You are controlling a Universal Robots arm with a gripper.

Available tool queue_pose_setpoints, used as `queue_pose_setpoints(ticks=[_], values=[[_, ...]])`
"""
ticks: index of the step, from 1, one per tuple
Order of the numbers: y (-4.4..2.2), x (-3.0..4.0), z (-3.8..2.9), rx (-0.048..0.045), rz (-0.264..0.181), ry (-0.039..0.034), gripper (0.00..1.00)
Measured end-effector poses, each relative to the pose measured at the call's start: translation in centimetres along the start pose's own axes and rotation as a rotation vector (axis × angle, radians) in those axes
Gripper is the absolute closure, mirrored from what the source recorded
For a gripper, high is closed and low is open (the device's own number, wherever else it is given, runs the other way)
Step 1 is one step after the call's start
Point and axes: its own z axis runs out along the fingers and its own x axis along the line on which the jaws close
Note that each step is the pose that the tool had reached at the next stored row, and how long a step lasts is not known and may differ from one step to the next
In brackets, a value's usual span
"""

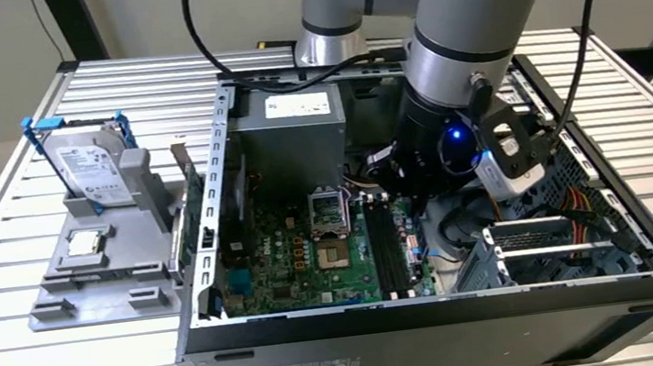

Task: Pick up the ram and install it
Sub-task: 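Insert the ram into the slot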

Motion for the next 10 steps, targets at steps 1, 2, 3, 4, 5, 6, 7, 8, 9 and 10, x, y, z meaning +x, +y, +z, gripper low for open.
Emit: queue_pose_setpoints(ticks=[1,2,3,4,5,6,7,8,9,10], values=[[-0.02,0.01,0.04,0.0,0.0,0.0,1.0],[-0.04,0.02,0.09,0.0001,0.0,0.0,1.0],[-0.05,0.02,0.13,0.0,0.0,0.0,1.0],[-0.05,0.02,0.13,0.0002,0.0,0.0,1.0],[-0.05,0.02,0.13,0.0002,0.0,0.0002,1.0],[-0.05,0.02,0.13,0.0002,0.0,0.0003,1.0],[-0.05,0.02,0.13,0.0001,0.0,0.0003,1.0],[-0.05,0.02,0.15,0.0001,0.0,0.0003,1.0],[-0.06,0.02,0.18,-0.0002,0.0,0.0003,1.0],[-0.07,0.02,0.21,-0.0003,0.0,0.0003,1.0]])
